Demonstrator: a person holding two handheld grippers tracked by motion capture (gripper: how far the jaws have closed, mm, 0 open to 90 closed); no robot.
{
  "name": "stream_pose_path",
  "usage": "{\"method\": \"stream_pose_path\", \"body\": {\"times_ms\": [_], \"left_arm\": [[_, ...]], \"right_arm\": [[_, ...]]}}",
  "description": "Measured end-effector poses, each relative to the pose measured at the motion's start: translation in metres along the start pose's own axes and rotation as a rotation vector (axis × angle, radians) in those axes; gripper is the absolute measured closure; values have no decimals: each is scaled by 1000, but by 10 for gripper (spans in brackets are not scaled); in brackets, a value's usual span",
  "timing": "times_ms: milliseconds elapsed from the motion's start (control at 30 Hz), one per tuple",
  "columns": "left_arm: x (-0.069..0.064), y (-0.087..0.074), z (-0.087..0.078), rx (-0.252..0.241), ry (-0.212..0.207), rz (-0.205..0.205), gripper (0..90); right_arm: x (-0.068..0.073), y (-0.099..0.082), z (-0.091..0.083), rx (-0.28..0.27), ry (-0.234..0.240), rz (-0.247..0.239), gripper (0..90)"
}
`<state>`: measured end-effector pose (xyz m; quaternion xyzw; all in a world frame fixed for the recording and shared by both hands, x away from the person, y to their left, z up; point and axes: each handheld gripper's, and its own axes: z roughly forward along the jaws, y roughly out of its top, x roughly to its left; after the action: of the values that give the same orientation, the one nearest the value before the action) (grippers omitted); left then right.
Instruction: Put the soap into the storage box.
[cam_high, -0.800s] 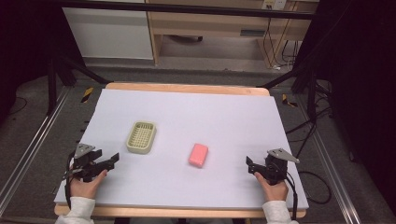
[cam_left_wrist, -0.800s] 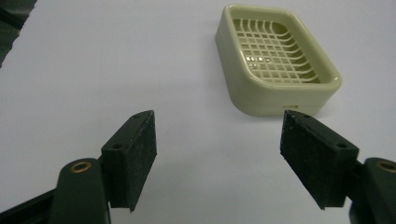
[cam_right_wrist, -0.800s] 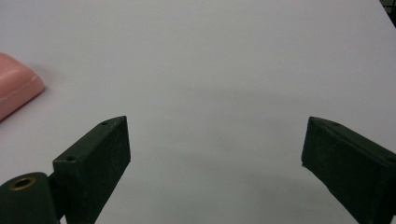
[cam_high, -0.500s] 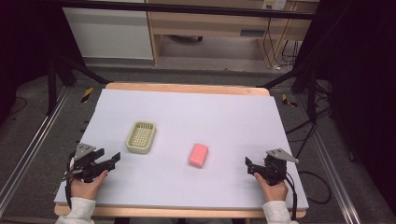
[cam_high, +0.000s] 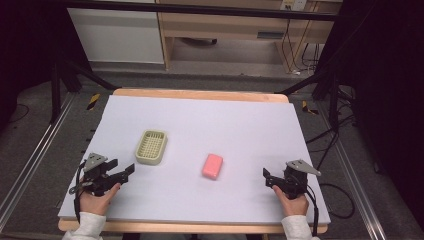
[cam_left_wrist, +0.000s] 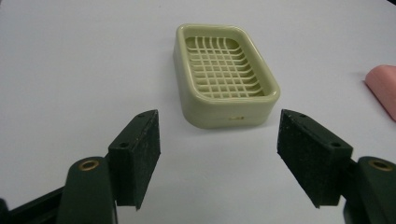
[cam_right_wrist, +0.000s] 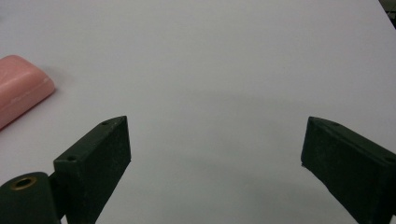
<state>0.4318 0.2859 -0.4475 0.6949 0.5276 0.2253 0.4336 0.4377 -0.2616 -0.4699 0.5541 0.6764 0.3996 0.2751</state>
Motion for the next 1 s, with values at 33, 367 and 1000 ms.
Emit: {"method": "stream_pose_path", "body": {"times_ms": [33,367,1000], "left_arm": [[-3,1,0,1,-6,12,296],[-13,3,0,-11,-23,32,296],[-30,23,3,-26,-58,75,298]], "right_arm": [[0,0,0,-2,0,-2,86],[1,1,0,-1,7,1,85],[2,0,0,-1,4,-2,89]]}}
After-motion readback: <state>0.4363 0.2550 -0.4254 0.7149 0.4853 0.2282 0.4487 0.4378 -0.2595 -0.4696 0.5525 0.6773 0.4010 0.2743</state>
